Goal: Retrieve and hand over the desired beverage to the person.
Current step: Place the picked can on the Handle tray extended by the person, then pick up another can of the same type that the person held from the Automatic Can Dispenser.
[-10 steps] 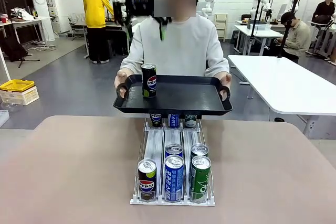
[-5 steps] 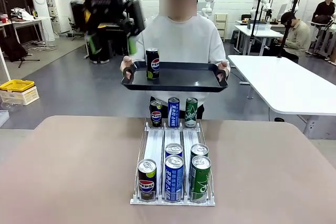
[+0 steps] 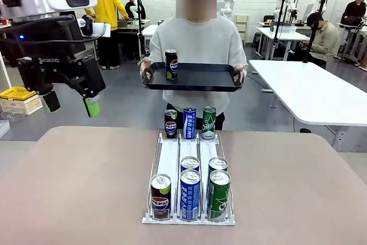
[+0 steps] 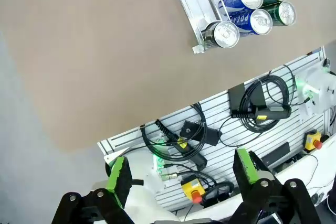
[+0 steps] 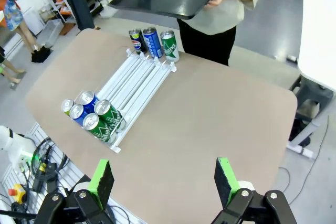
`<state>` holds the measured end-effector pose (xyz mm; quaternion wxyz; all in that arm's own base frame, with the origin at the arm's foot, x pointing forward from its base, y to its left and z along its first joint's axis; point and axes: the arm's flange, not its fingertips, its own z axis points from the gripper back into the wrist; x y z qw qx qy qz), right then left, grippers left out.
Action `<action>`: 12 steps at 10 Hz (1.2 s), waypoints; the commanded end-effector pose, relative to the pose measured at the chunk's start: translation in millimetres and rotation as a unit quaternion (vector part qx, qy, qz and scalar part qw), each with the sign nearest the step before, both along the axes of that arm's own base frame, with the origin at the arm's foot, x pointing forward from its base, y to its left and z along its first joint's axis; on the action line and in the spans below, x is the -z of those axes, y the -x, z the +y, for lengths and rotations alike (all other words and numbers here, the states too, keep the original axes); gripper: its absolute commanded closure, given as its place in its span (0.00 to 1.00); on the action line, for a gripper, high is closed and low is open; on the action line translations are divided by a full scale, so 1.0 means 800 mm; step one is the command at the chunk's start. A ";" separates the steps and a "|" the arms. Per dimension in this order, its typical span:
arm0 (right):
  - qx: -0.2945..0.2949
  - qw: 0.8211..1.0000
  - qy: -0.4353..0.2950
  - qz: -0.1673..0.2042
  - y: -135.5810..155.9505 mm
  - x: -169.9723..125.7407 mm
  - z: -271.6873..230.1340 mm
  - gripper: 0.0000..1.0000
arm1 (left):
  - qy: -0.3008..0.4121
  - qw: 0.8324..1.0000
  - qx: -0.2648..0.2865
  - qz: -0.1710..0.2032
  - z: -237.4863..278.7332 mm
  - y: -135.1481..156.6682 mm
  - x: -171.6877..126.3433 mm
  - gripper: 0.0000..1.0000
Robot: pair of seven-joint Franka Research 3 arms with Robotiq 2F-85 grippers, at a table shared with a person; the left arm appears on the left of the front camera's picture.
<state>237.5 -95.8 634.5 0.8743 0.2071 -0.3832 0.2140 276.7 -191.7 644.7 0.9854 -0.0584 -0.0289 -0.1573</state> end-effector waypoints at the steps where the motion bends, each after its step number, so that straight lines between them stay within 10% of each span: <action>1: -0.009 1.000 -0.006 -0.002 -0.001 0.001 0.001 0.00 | -0.031 0.998 -0.058 -0.004 -0.007 -0.024 0.001 0.00; 8: -0.009 1.000 -0.006 -0.002 -0.001 0.001 0.001 0.00 | -0.006 1.000 -0.011 -0.003 -0.001 -0.004 0.000 0.00; 12: -0.009 1.000 -0.006 -0.002 -0.001 0.001 0.001 0.00 | 0.238 0.944 0.169 -0.157 0.144 -0.002 -0.079 0.00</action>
